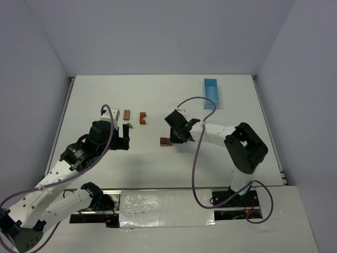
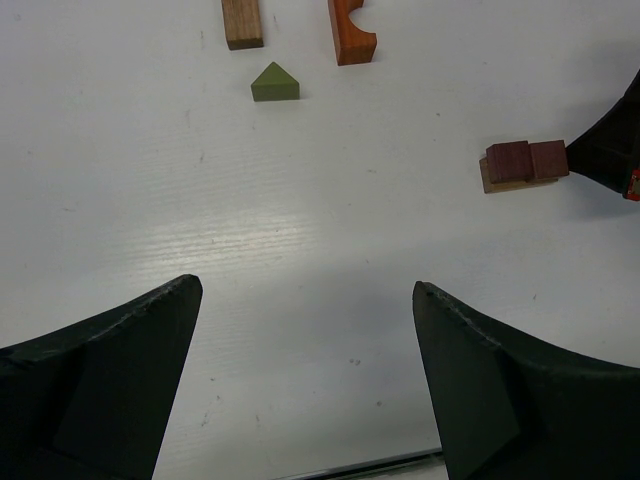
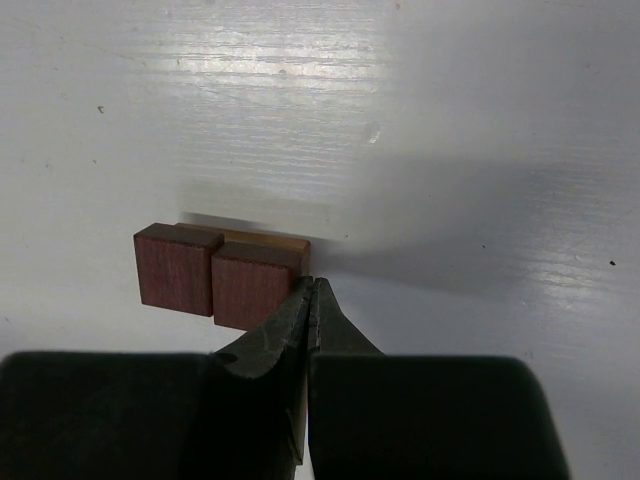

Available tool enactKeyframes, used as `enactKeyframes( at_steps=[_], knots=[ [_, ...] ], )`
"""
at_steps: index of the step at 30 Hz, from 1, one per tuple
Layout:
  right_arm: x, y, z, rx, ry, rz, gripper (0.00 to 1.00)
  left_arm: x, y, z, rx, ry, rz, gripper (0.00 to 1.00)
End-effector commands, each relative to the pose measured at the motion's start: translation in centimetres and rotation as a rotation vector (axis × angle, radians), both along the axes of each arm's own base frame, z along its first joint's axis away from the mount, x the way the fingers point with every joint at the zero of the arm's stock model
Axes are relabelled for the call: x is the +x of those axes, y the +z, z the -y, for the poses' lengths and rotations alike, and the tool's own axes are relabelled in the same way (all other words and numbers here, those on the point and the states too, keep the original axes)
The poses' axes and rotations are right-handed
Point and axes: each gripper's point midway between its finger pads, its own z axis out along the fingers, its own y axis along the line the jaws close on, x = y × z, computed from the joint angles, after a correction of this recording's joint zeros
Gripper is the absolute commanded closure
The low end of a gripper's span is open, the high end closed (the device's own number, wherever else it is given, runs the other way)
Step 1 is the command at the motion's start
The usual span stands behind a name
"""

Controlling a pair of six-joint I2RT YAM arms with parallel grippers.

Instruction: Build the wood block tower

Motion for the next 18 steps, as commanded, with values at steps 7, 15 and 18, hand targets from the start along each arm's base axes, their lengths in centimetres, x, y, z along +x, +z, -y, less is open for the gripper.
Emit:
enactKeyframes(
  at_steps=[7,15,18],
  knots=[
    [0.3,1.6,-0.7,0.046,-0.003,0.040,1.00,0.3,0.7,0.1,-0.009,-0.008,0.036,0.01],
    [0.8,2.7,0.8,-0.011,-0.033,0.076,1.00,0.3,0.6,0.0,-0.008,-0.006,0.032,0.01],
    [1.1,5.0,1.5,-0.016,-0.062,0.129,1.00,0.3,0.7,0.0,-0.008,-0.003,0.034,0.01]
  ],
)
